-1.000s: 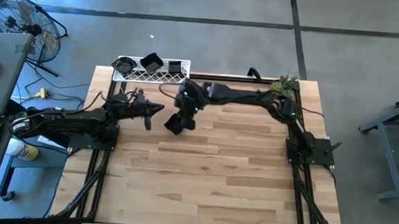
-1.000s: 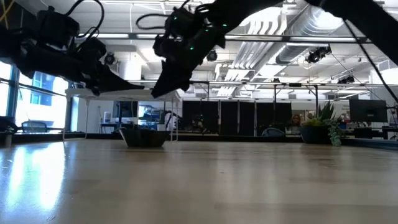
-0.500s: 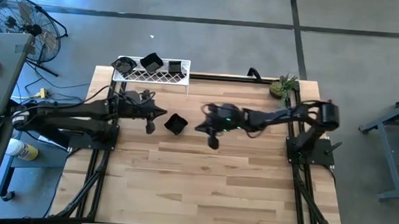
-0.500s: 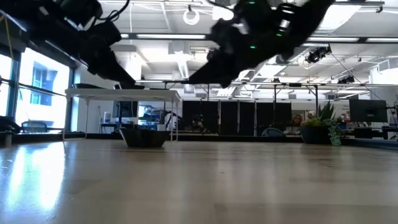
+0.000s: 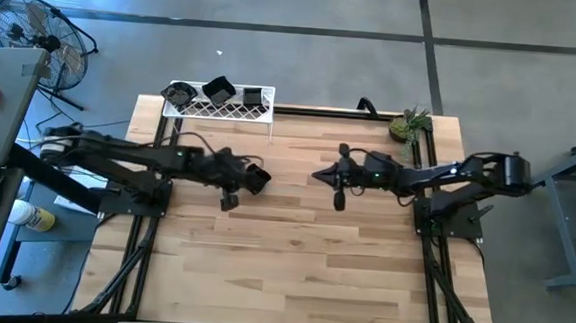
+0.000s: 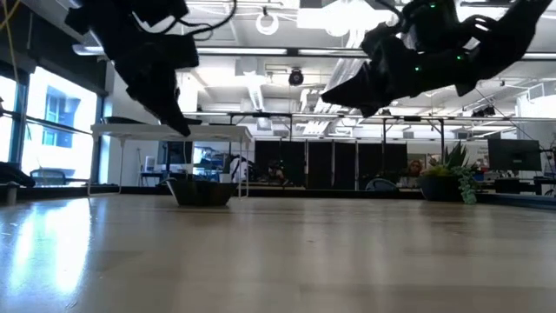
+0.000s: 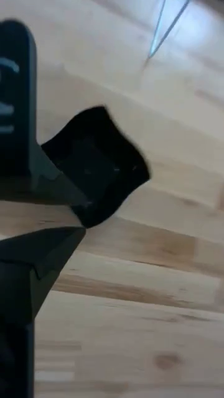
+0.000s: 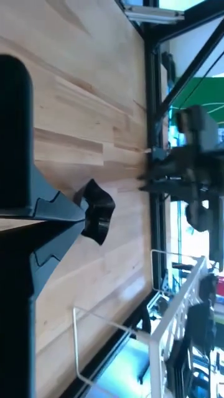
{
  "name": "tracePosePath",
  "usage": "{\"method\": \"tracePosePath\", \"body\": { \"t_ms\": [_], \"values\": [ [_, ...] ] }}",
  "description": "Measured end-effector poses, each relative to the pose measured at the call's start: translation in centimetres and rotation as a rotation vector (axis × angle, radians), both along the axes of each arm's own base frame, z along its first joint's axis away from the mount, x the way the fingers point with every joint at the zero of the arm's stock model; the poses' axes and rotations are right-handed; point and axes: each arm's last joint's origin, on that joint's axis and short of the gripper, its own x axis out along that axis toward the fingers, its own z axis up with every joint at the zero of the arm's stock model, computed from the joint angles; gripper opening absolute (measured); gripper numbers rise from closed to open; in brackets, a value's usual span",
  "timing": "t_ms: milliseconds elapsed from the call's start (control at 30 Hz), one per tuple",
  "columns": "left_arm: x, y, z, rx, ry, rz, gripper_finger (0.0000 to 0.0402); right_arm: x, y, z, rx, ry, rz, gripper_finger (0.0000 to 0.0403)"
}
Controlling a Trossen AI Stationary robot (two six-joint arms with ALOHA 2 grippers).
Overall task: Pick & Place Mini shaped plates
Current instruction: Stack the black distorted square plate on top of the black distorted square plate on the shelf
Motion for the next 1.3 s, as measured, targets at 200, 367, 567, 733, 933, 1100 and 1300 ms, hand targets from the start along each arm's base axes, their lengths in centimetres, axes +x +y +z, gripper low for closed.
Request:
{"method": "tracePosePath", "body": {
  "t_ms": [200, 367, 567, 733, 933, 1100, 1300],
  "values": [
    [3.4, -1.6, -1.3, 0.004, 0.132, -0.062, 0.0108, -1.5, -0.1, 0.3, -0.004, -0.023, -0.014, 0.0007],
    [5.3, -1.9, -2.3, 0.060, 0.254, -0.073, 0.0130, -2.0, 0.0, 0.3, -0.006, -0.028, -0.014, 0.0002],
    [6.2, -1.8, -3.7, 0.085, 0.331, -0.101, 0.0131, -2.0, 0.0, 0.2, -0.008, -0.024, -0.013, 0.0008],
    [6.5, -1.8, -4.6, 0.110, 0.364, -0.102, 0.0131, -2.0, 0.0, 0.2, -0.021, -0.023, -0.011, 0.0004],
    [6.7, -1.7, -4.5, 0.125, 0.345, -0.095, 0.0131, -2.0, 0.0, 0.2, -0.023, -0.023, -0.010, 0.0005],
    [6.9, -1.7, -4.4, 0.132, 0.328, -0.104, 0.0131, -2.0, 0.0, 0.2, -0.023, -0.023, -0.010, 0.0003],
    [7.2, -1.7, -5.3, 0.142, 0.353, -0.121, 0.0131, -2.0, 0.0, 0.2, -0.023, -0.023, -0.010, 0.0006]
  ]
}}
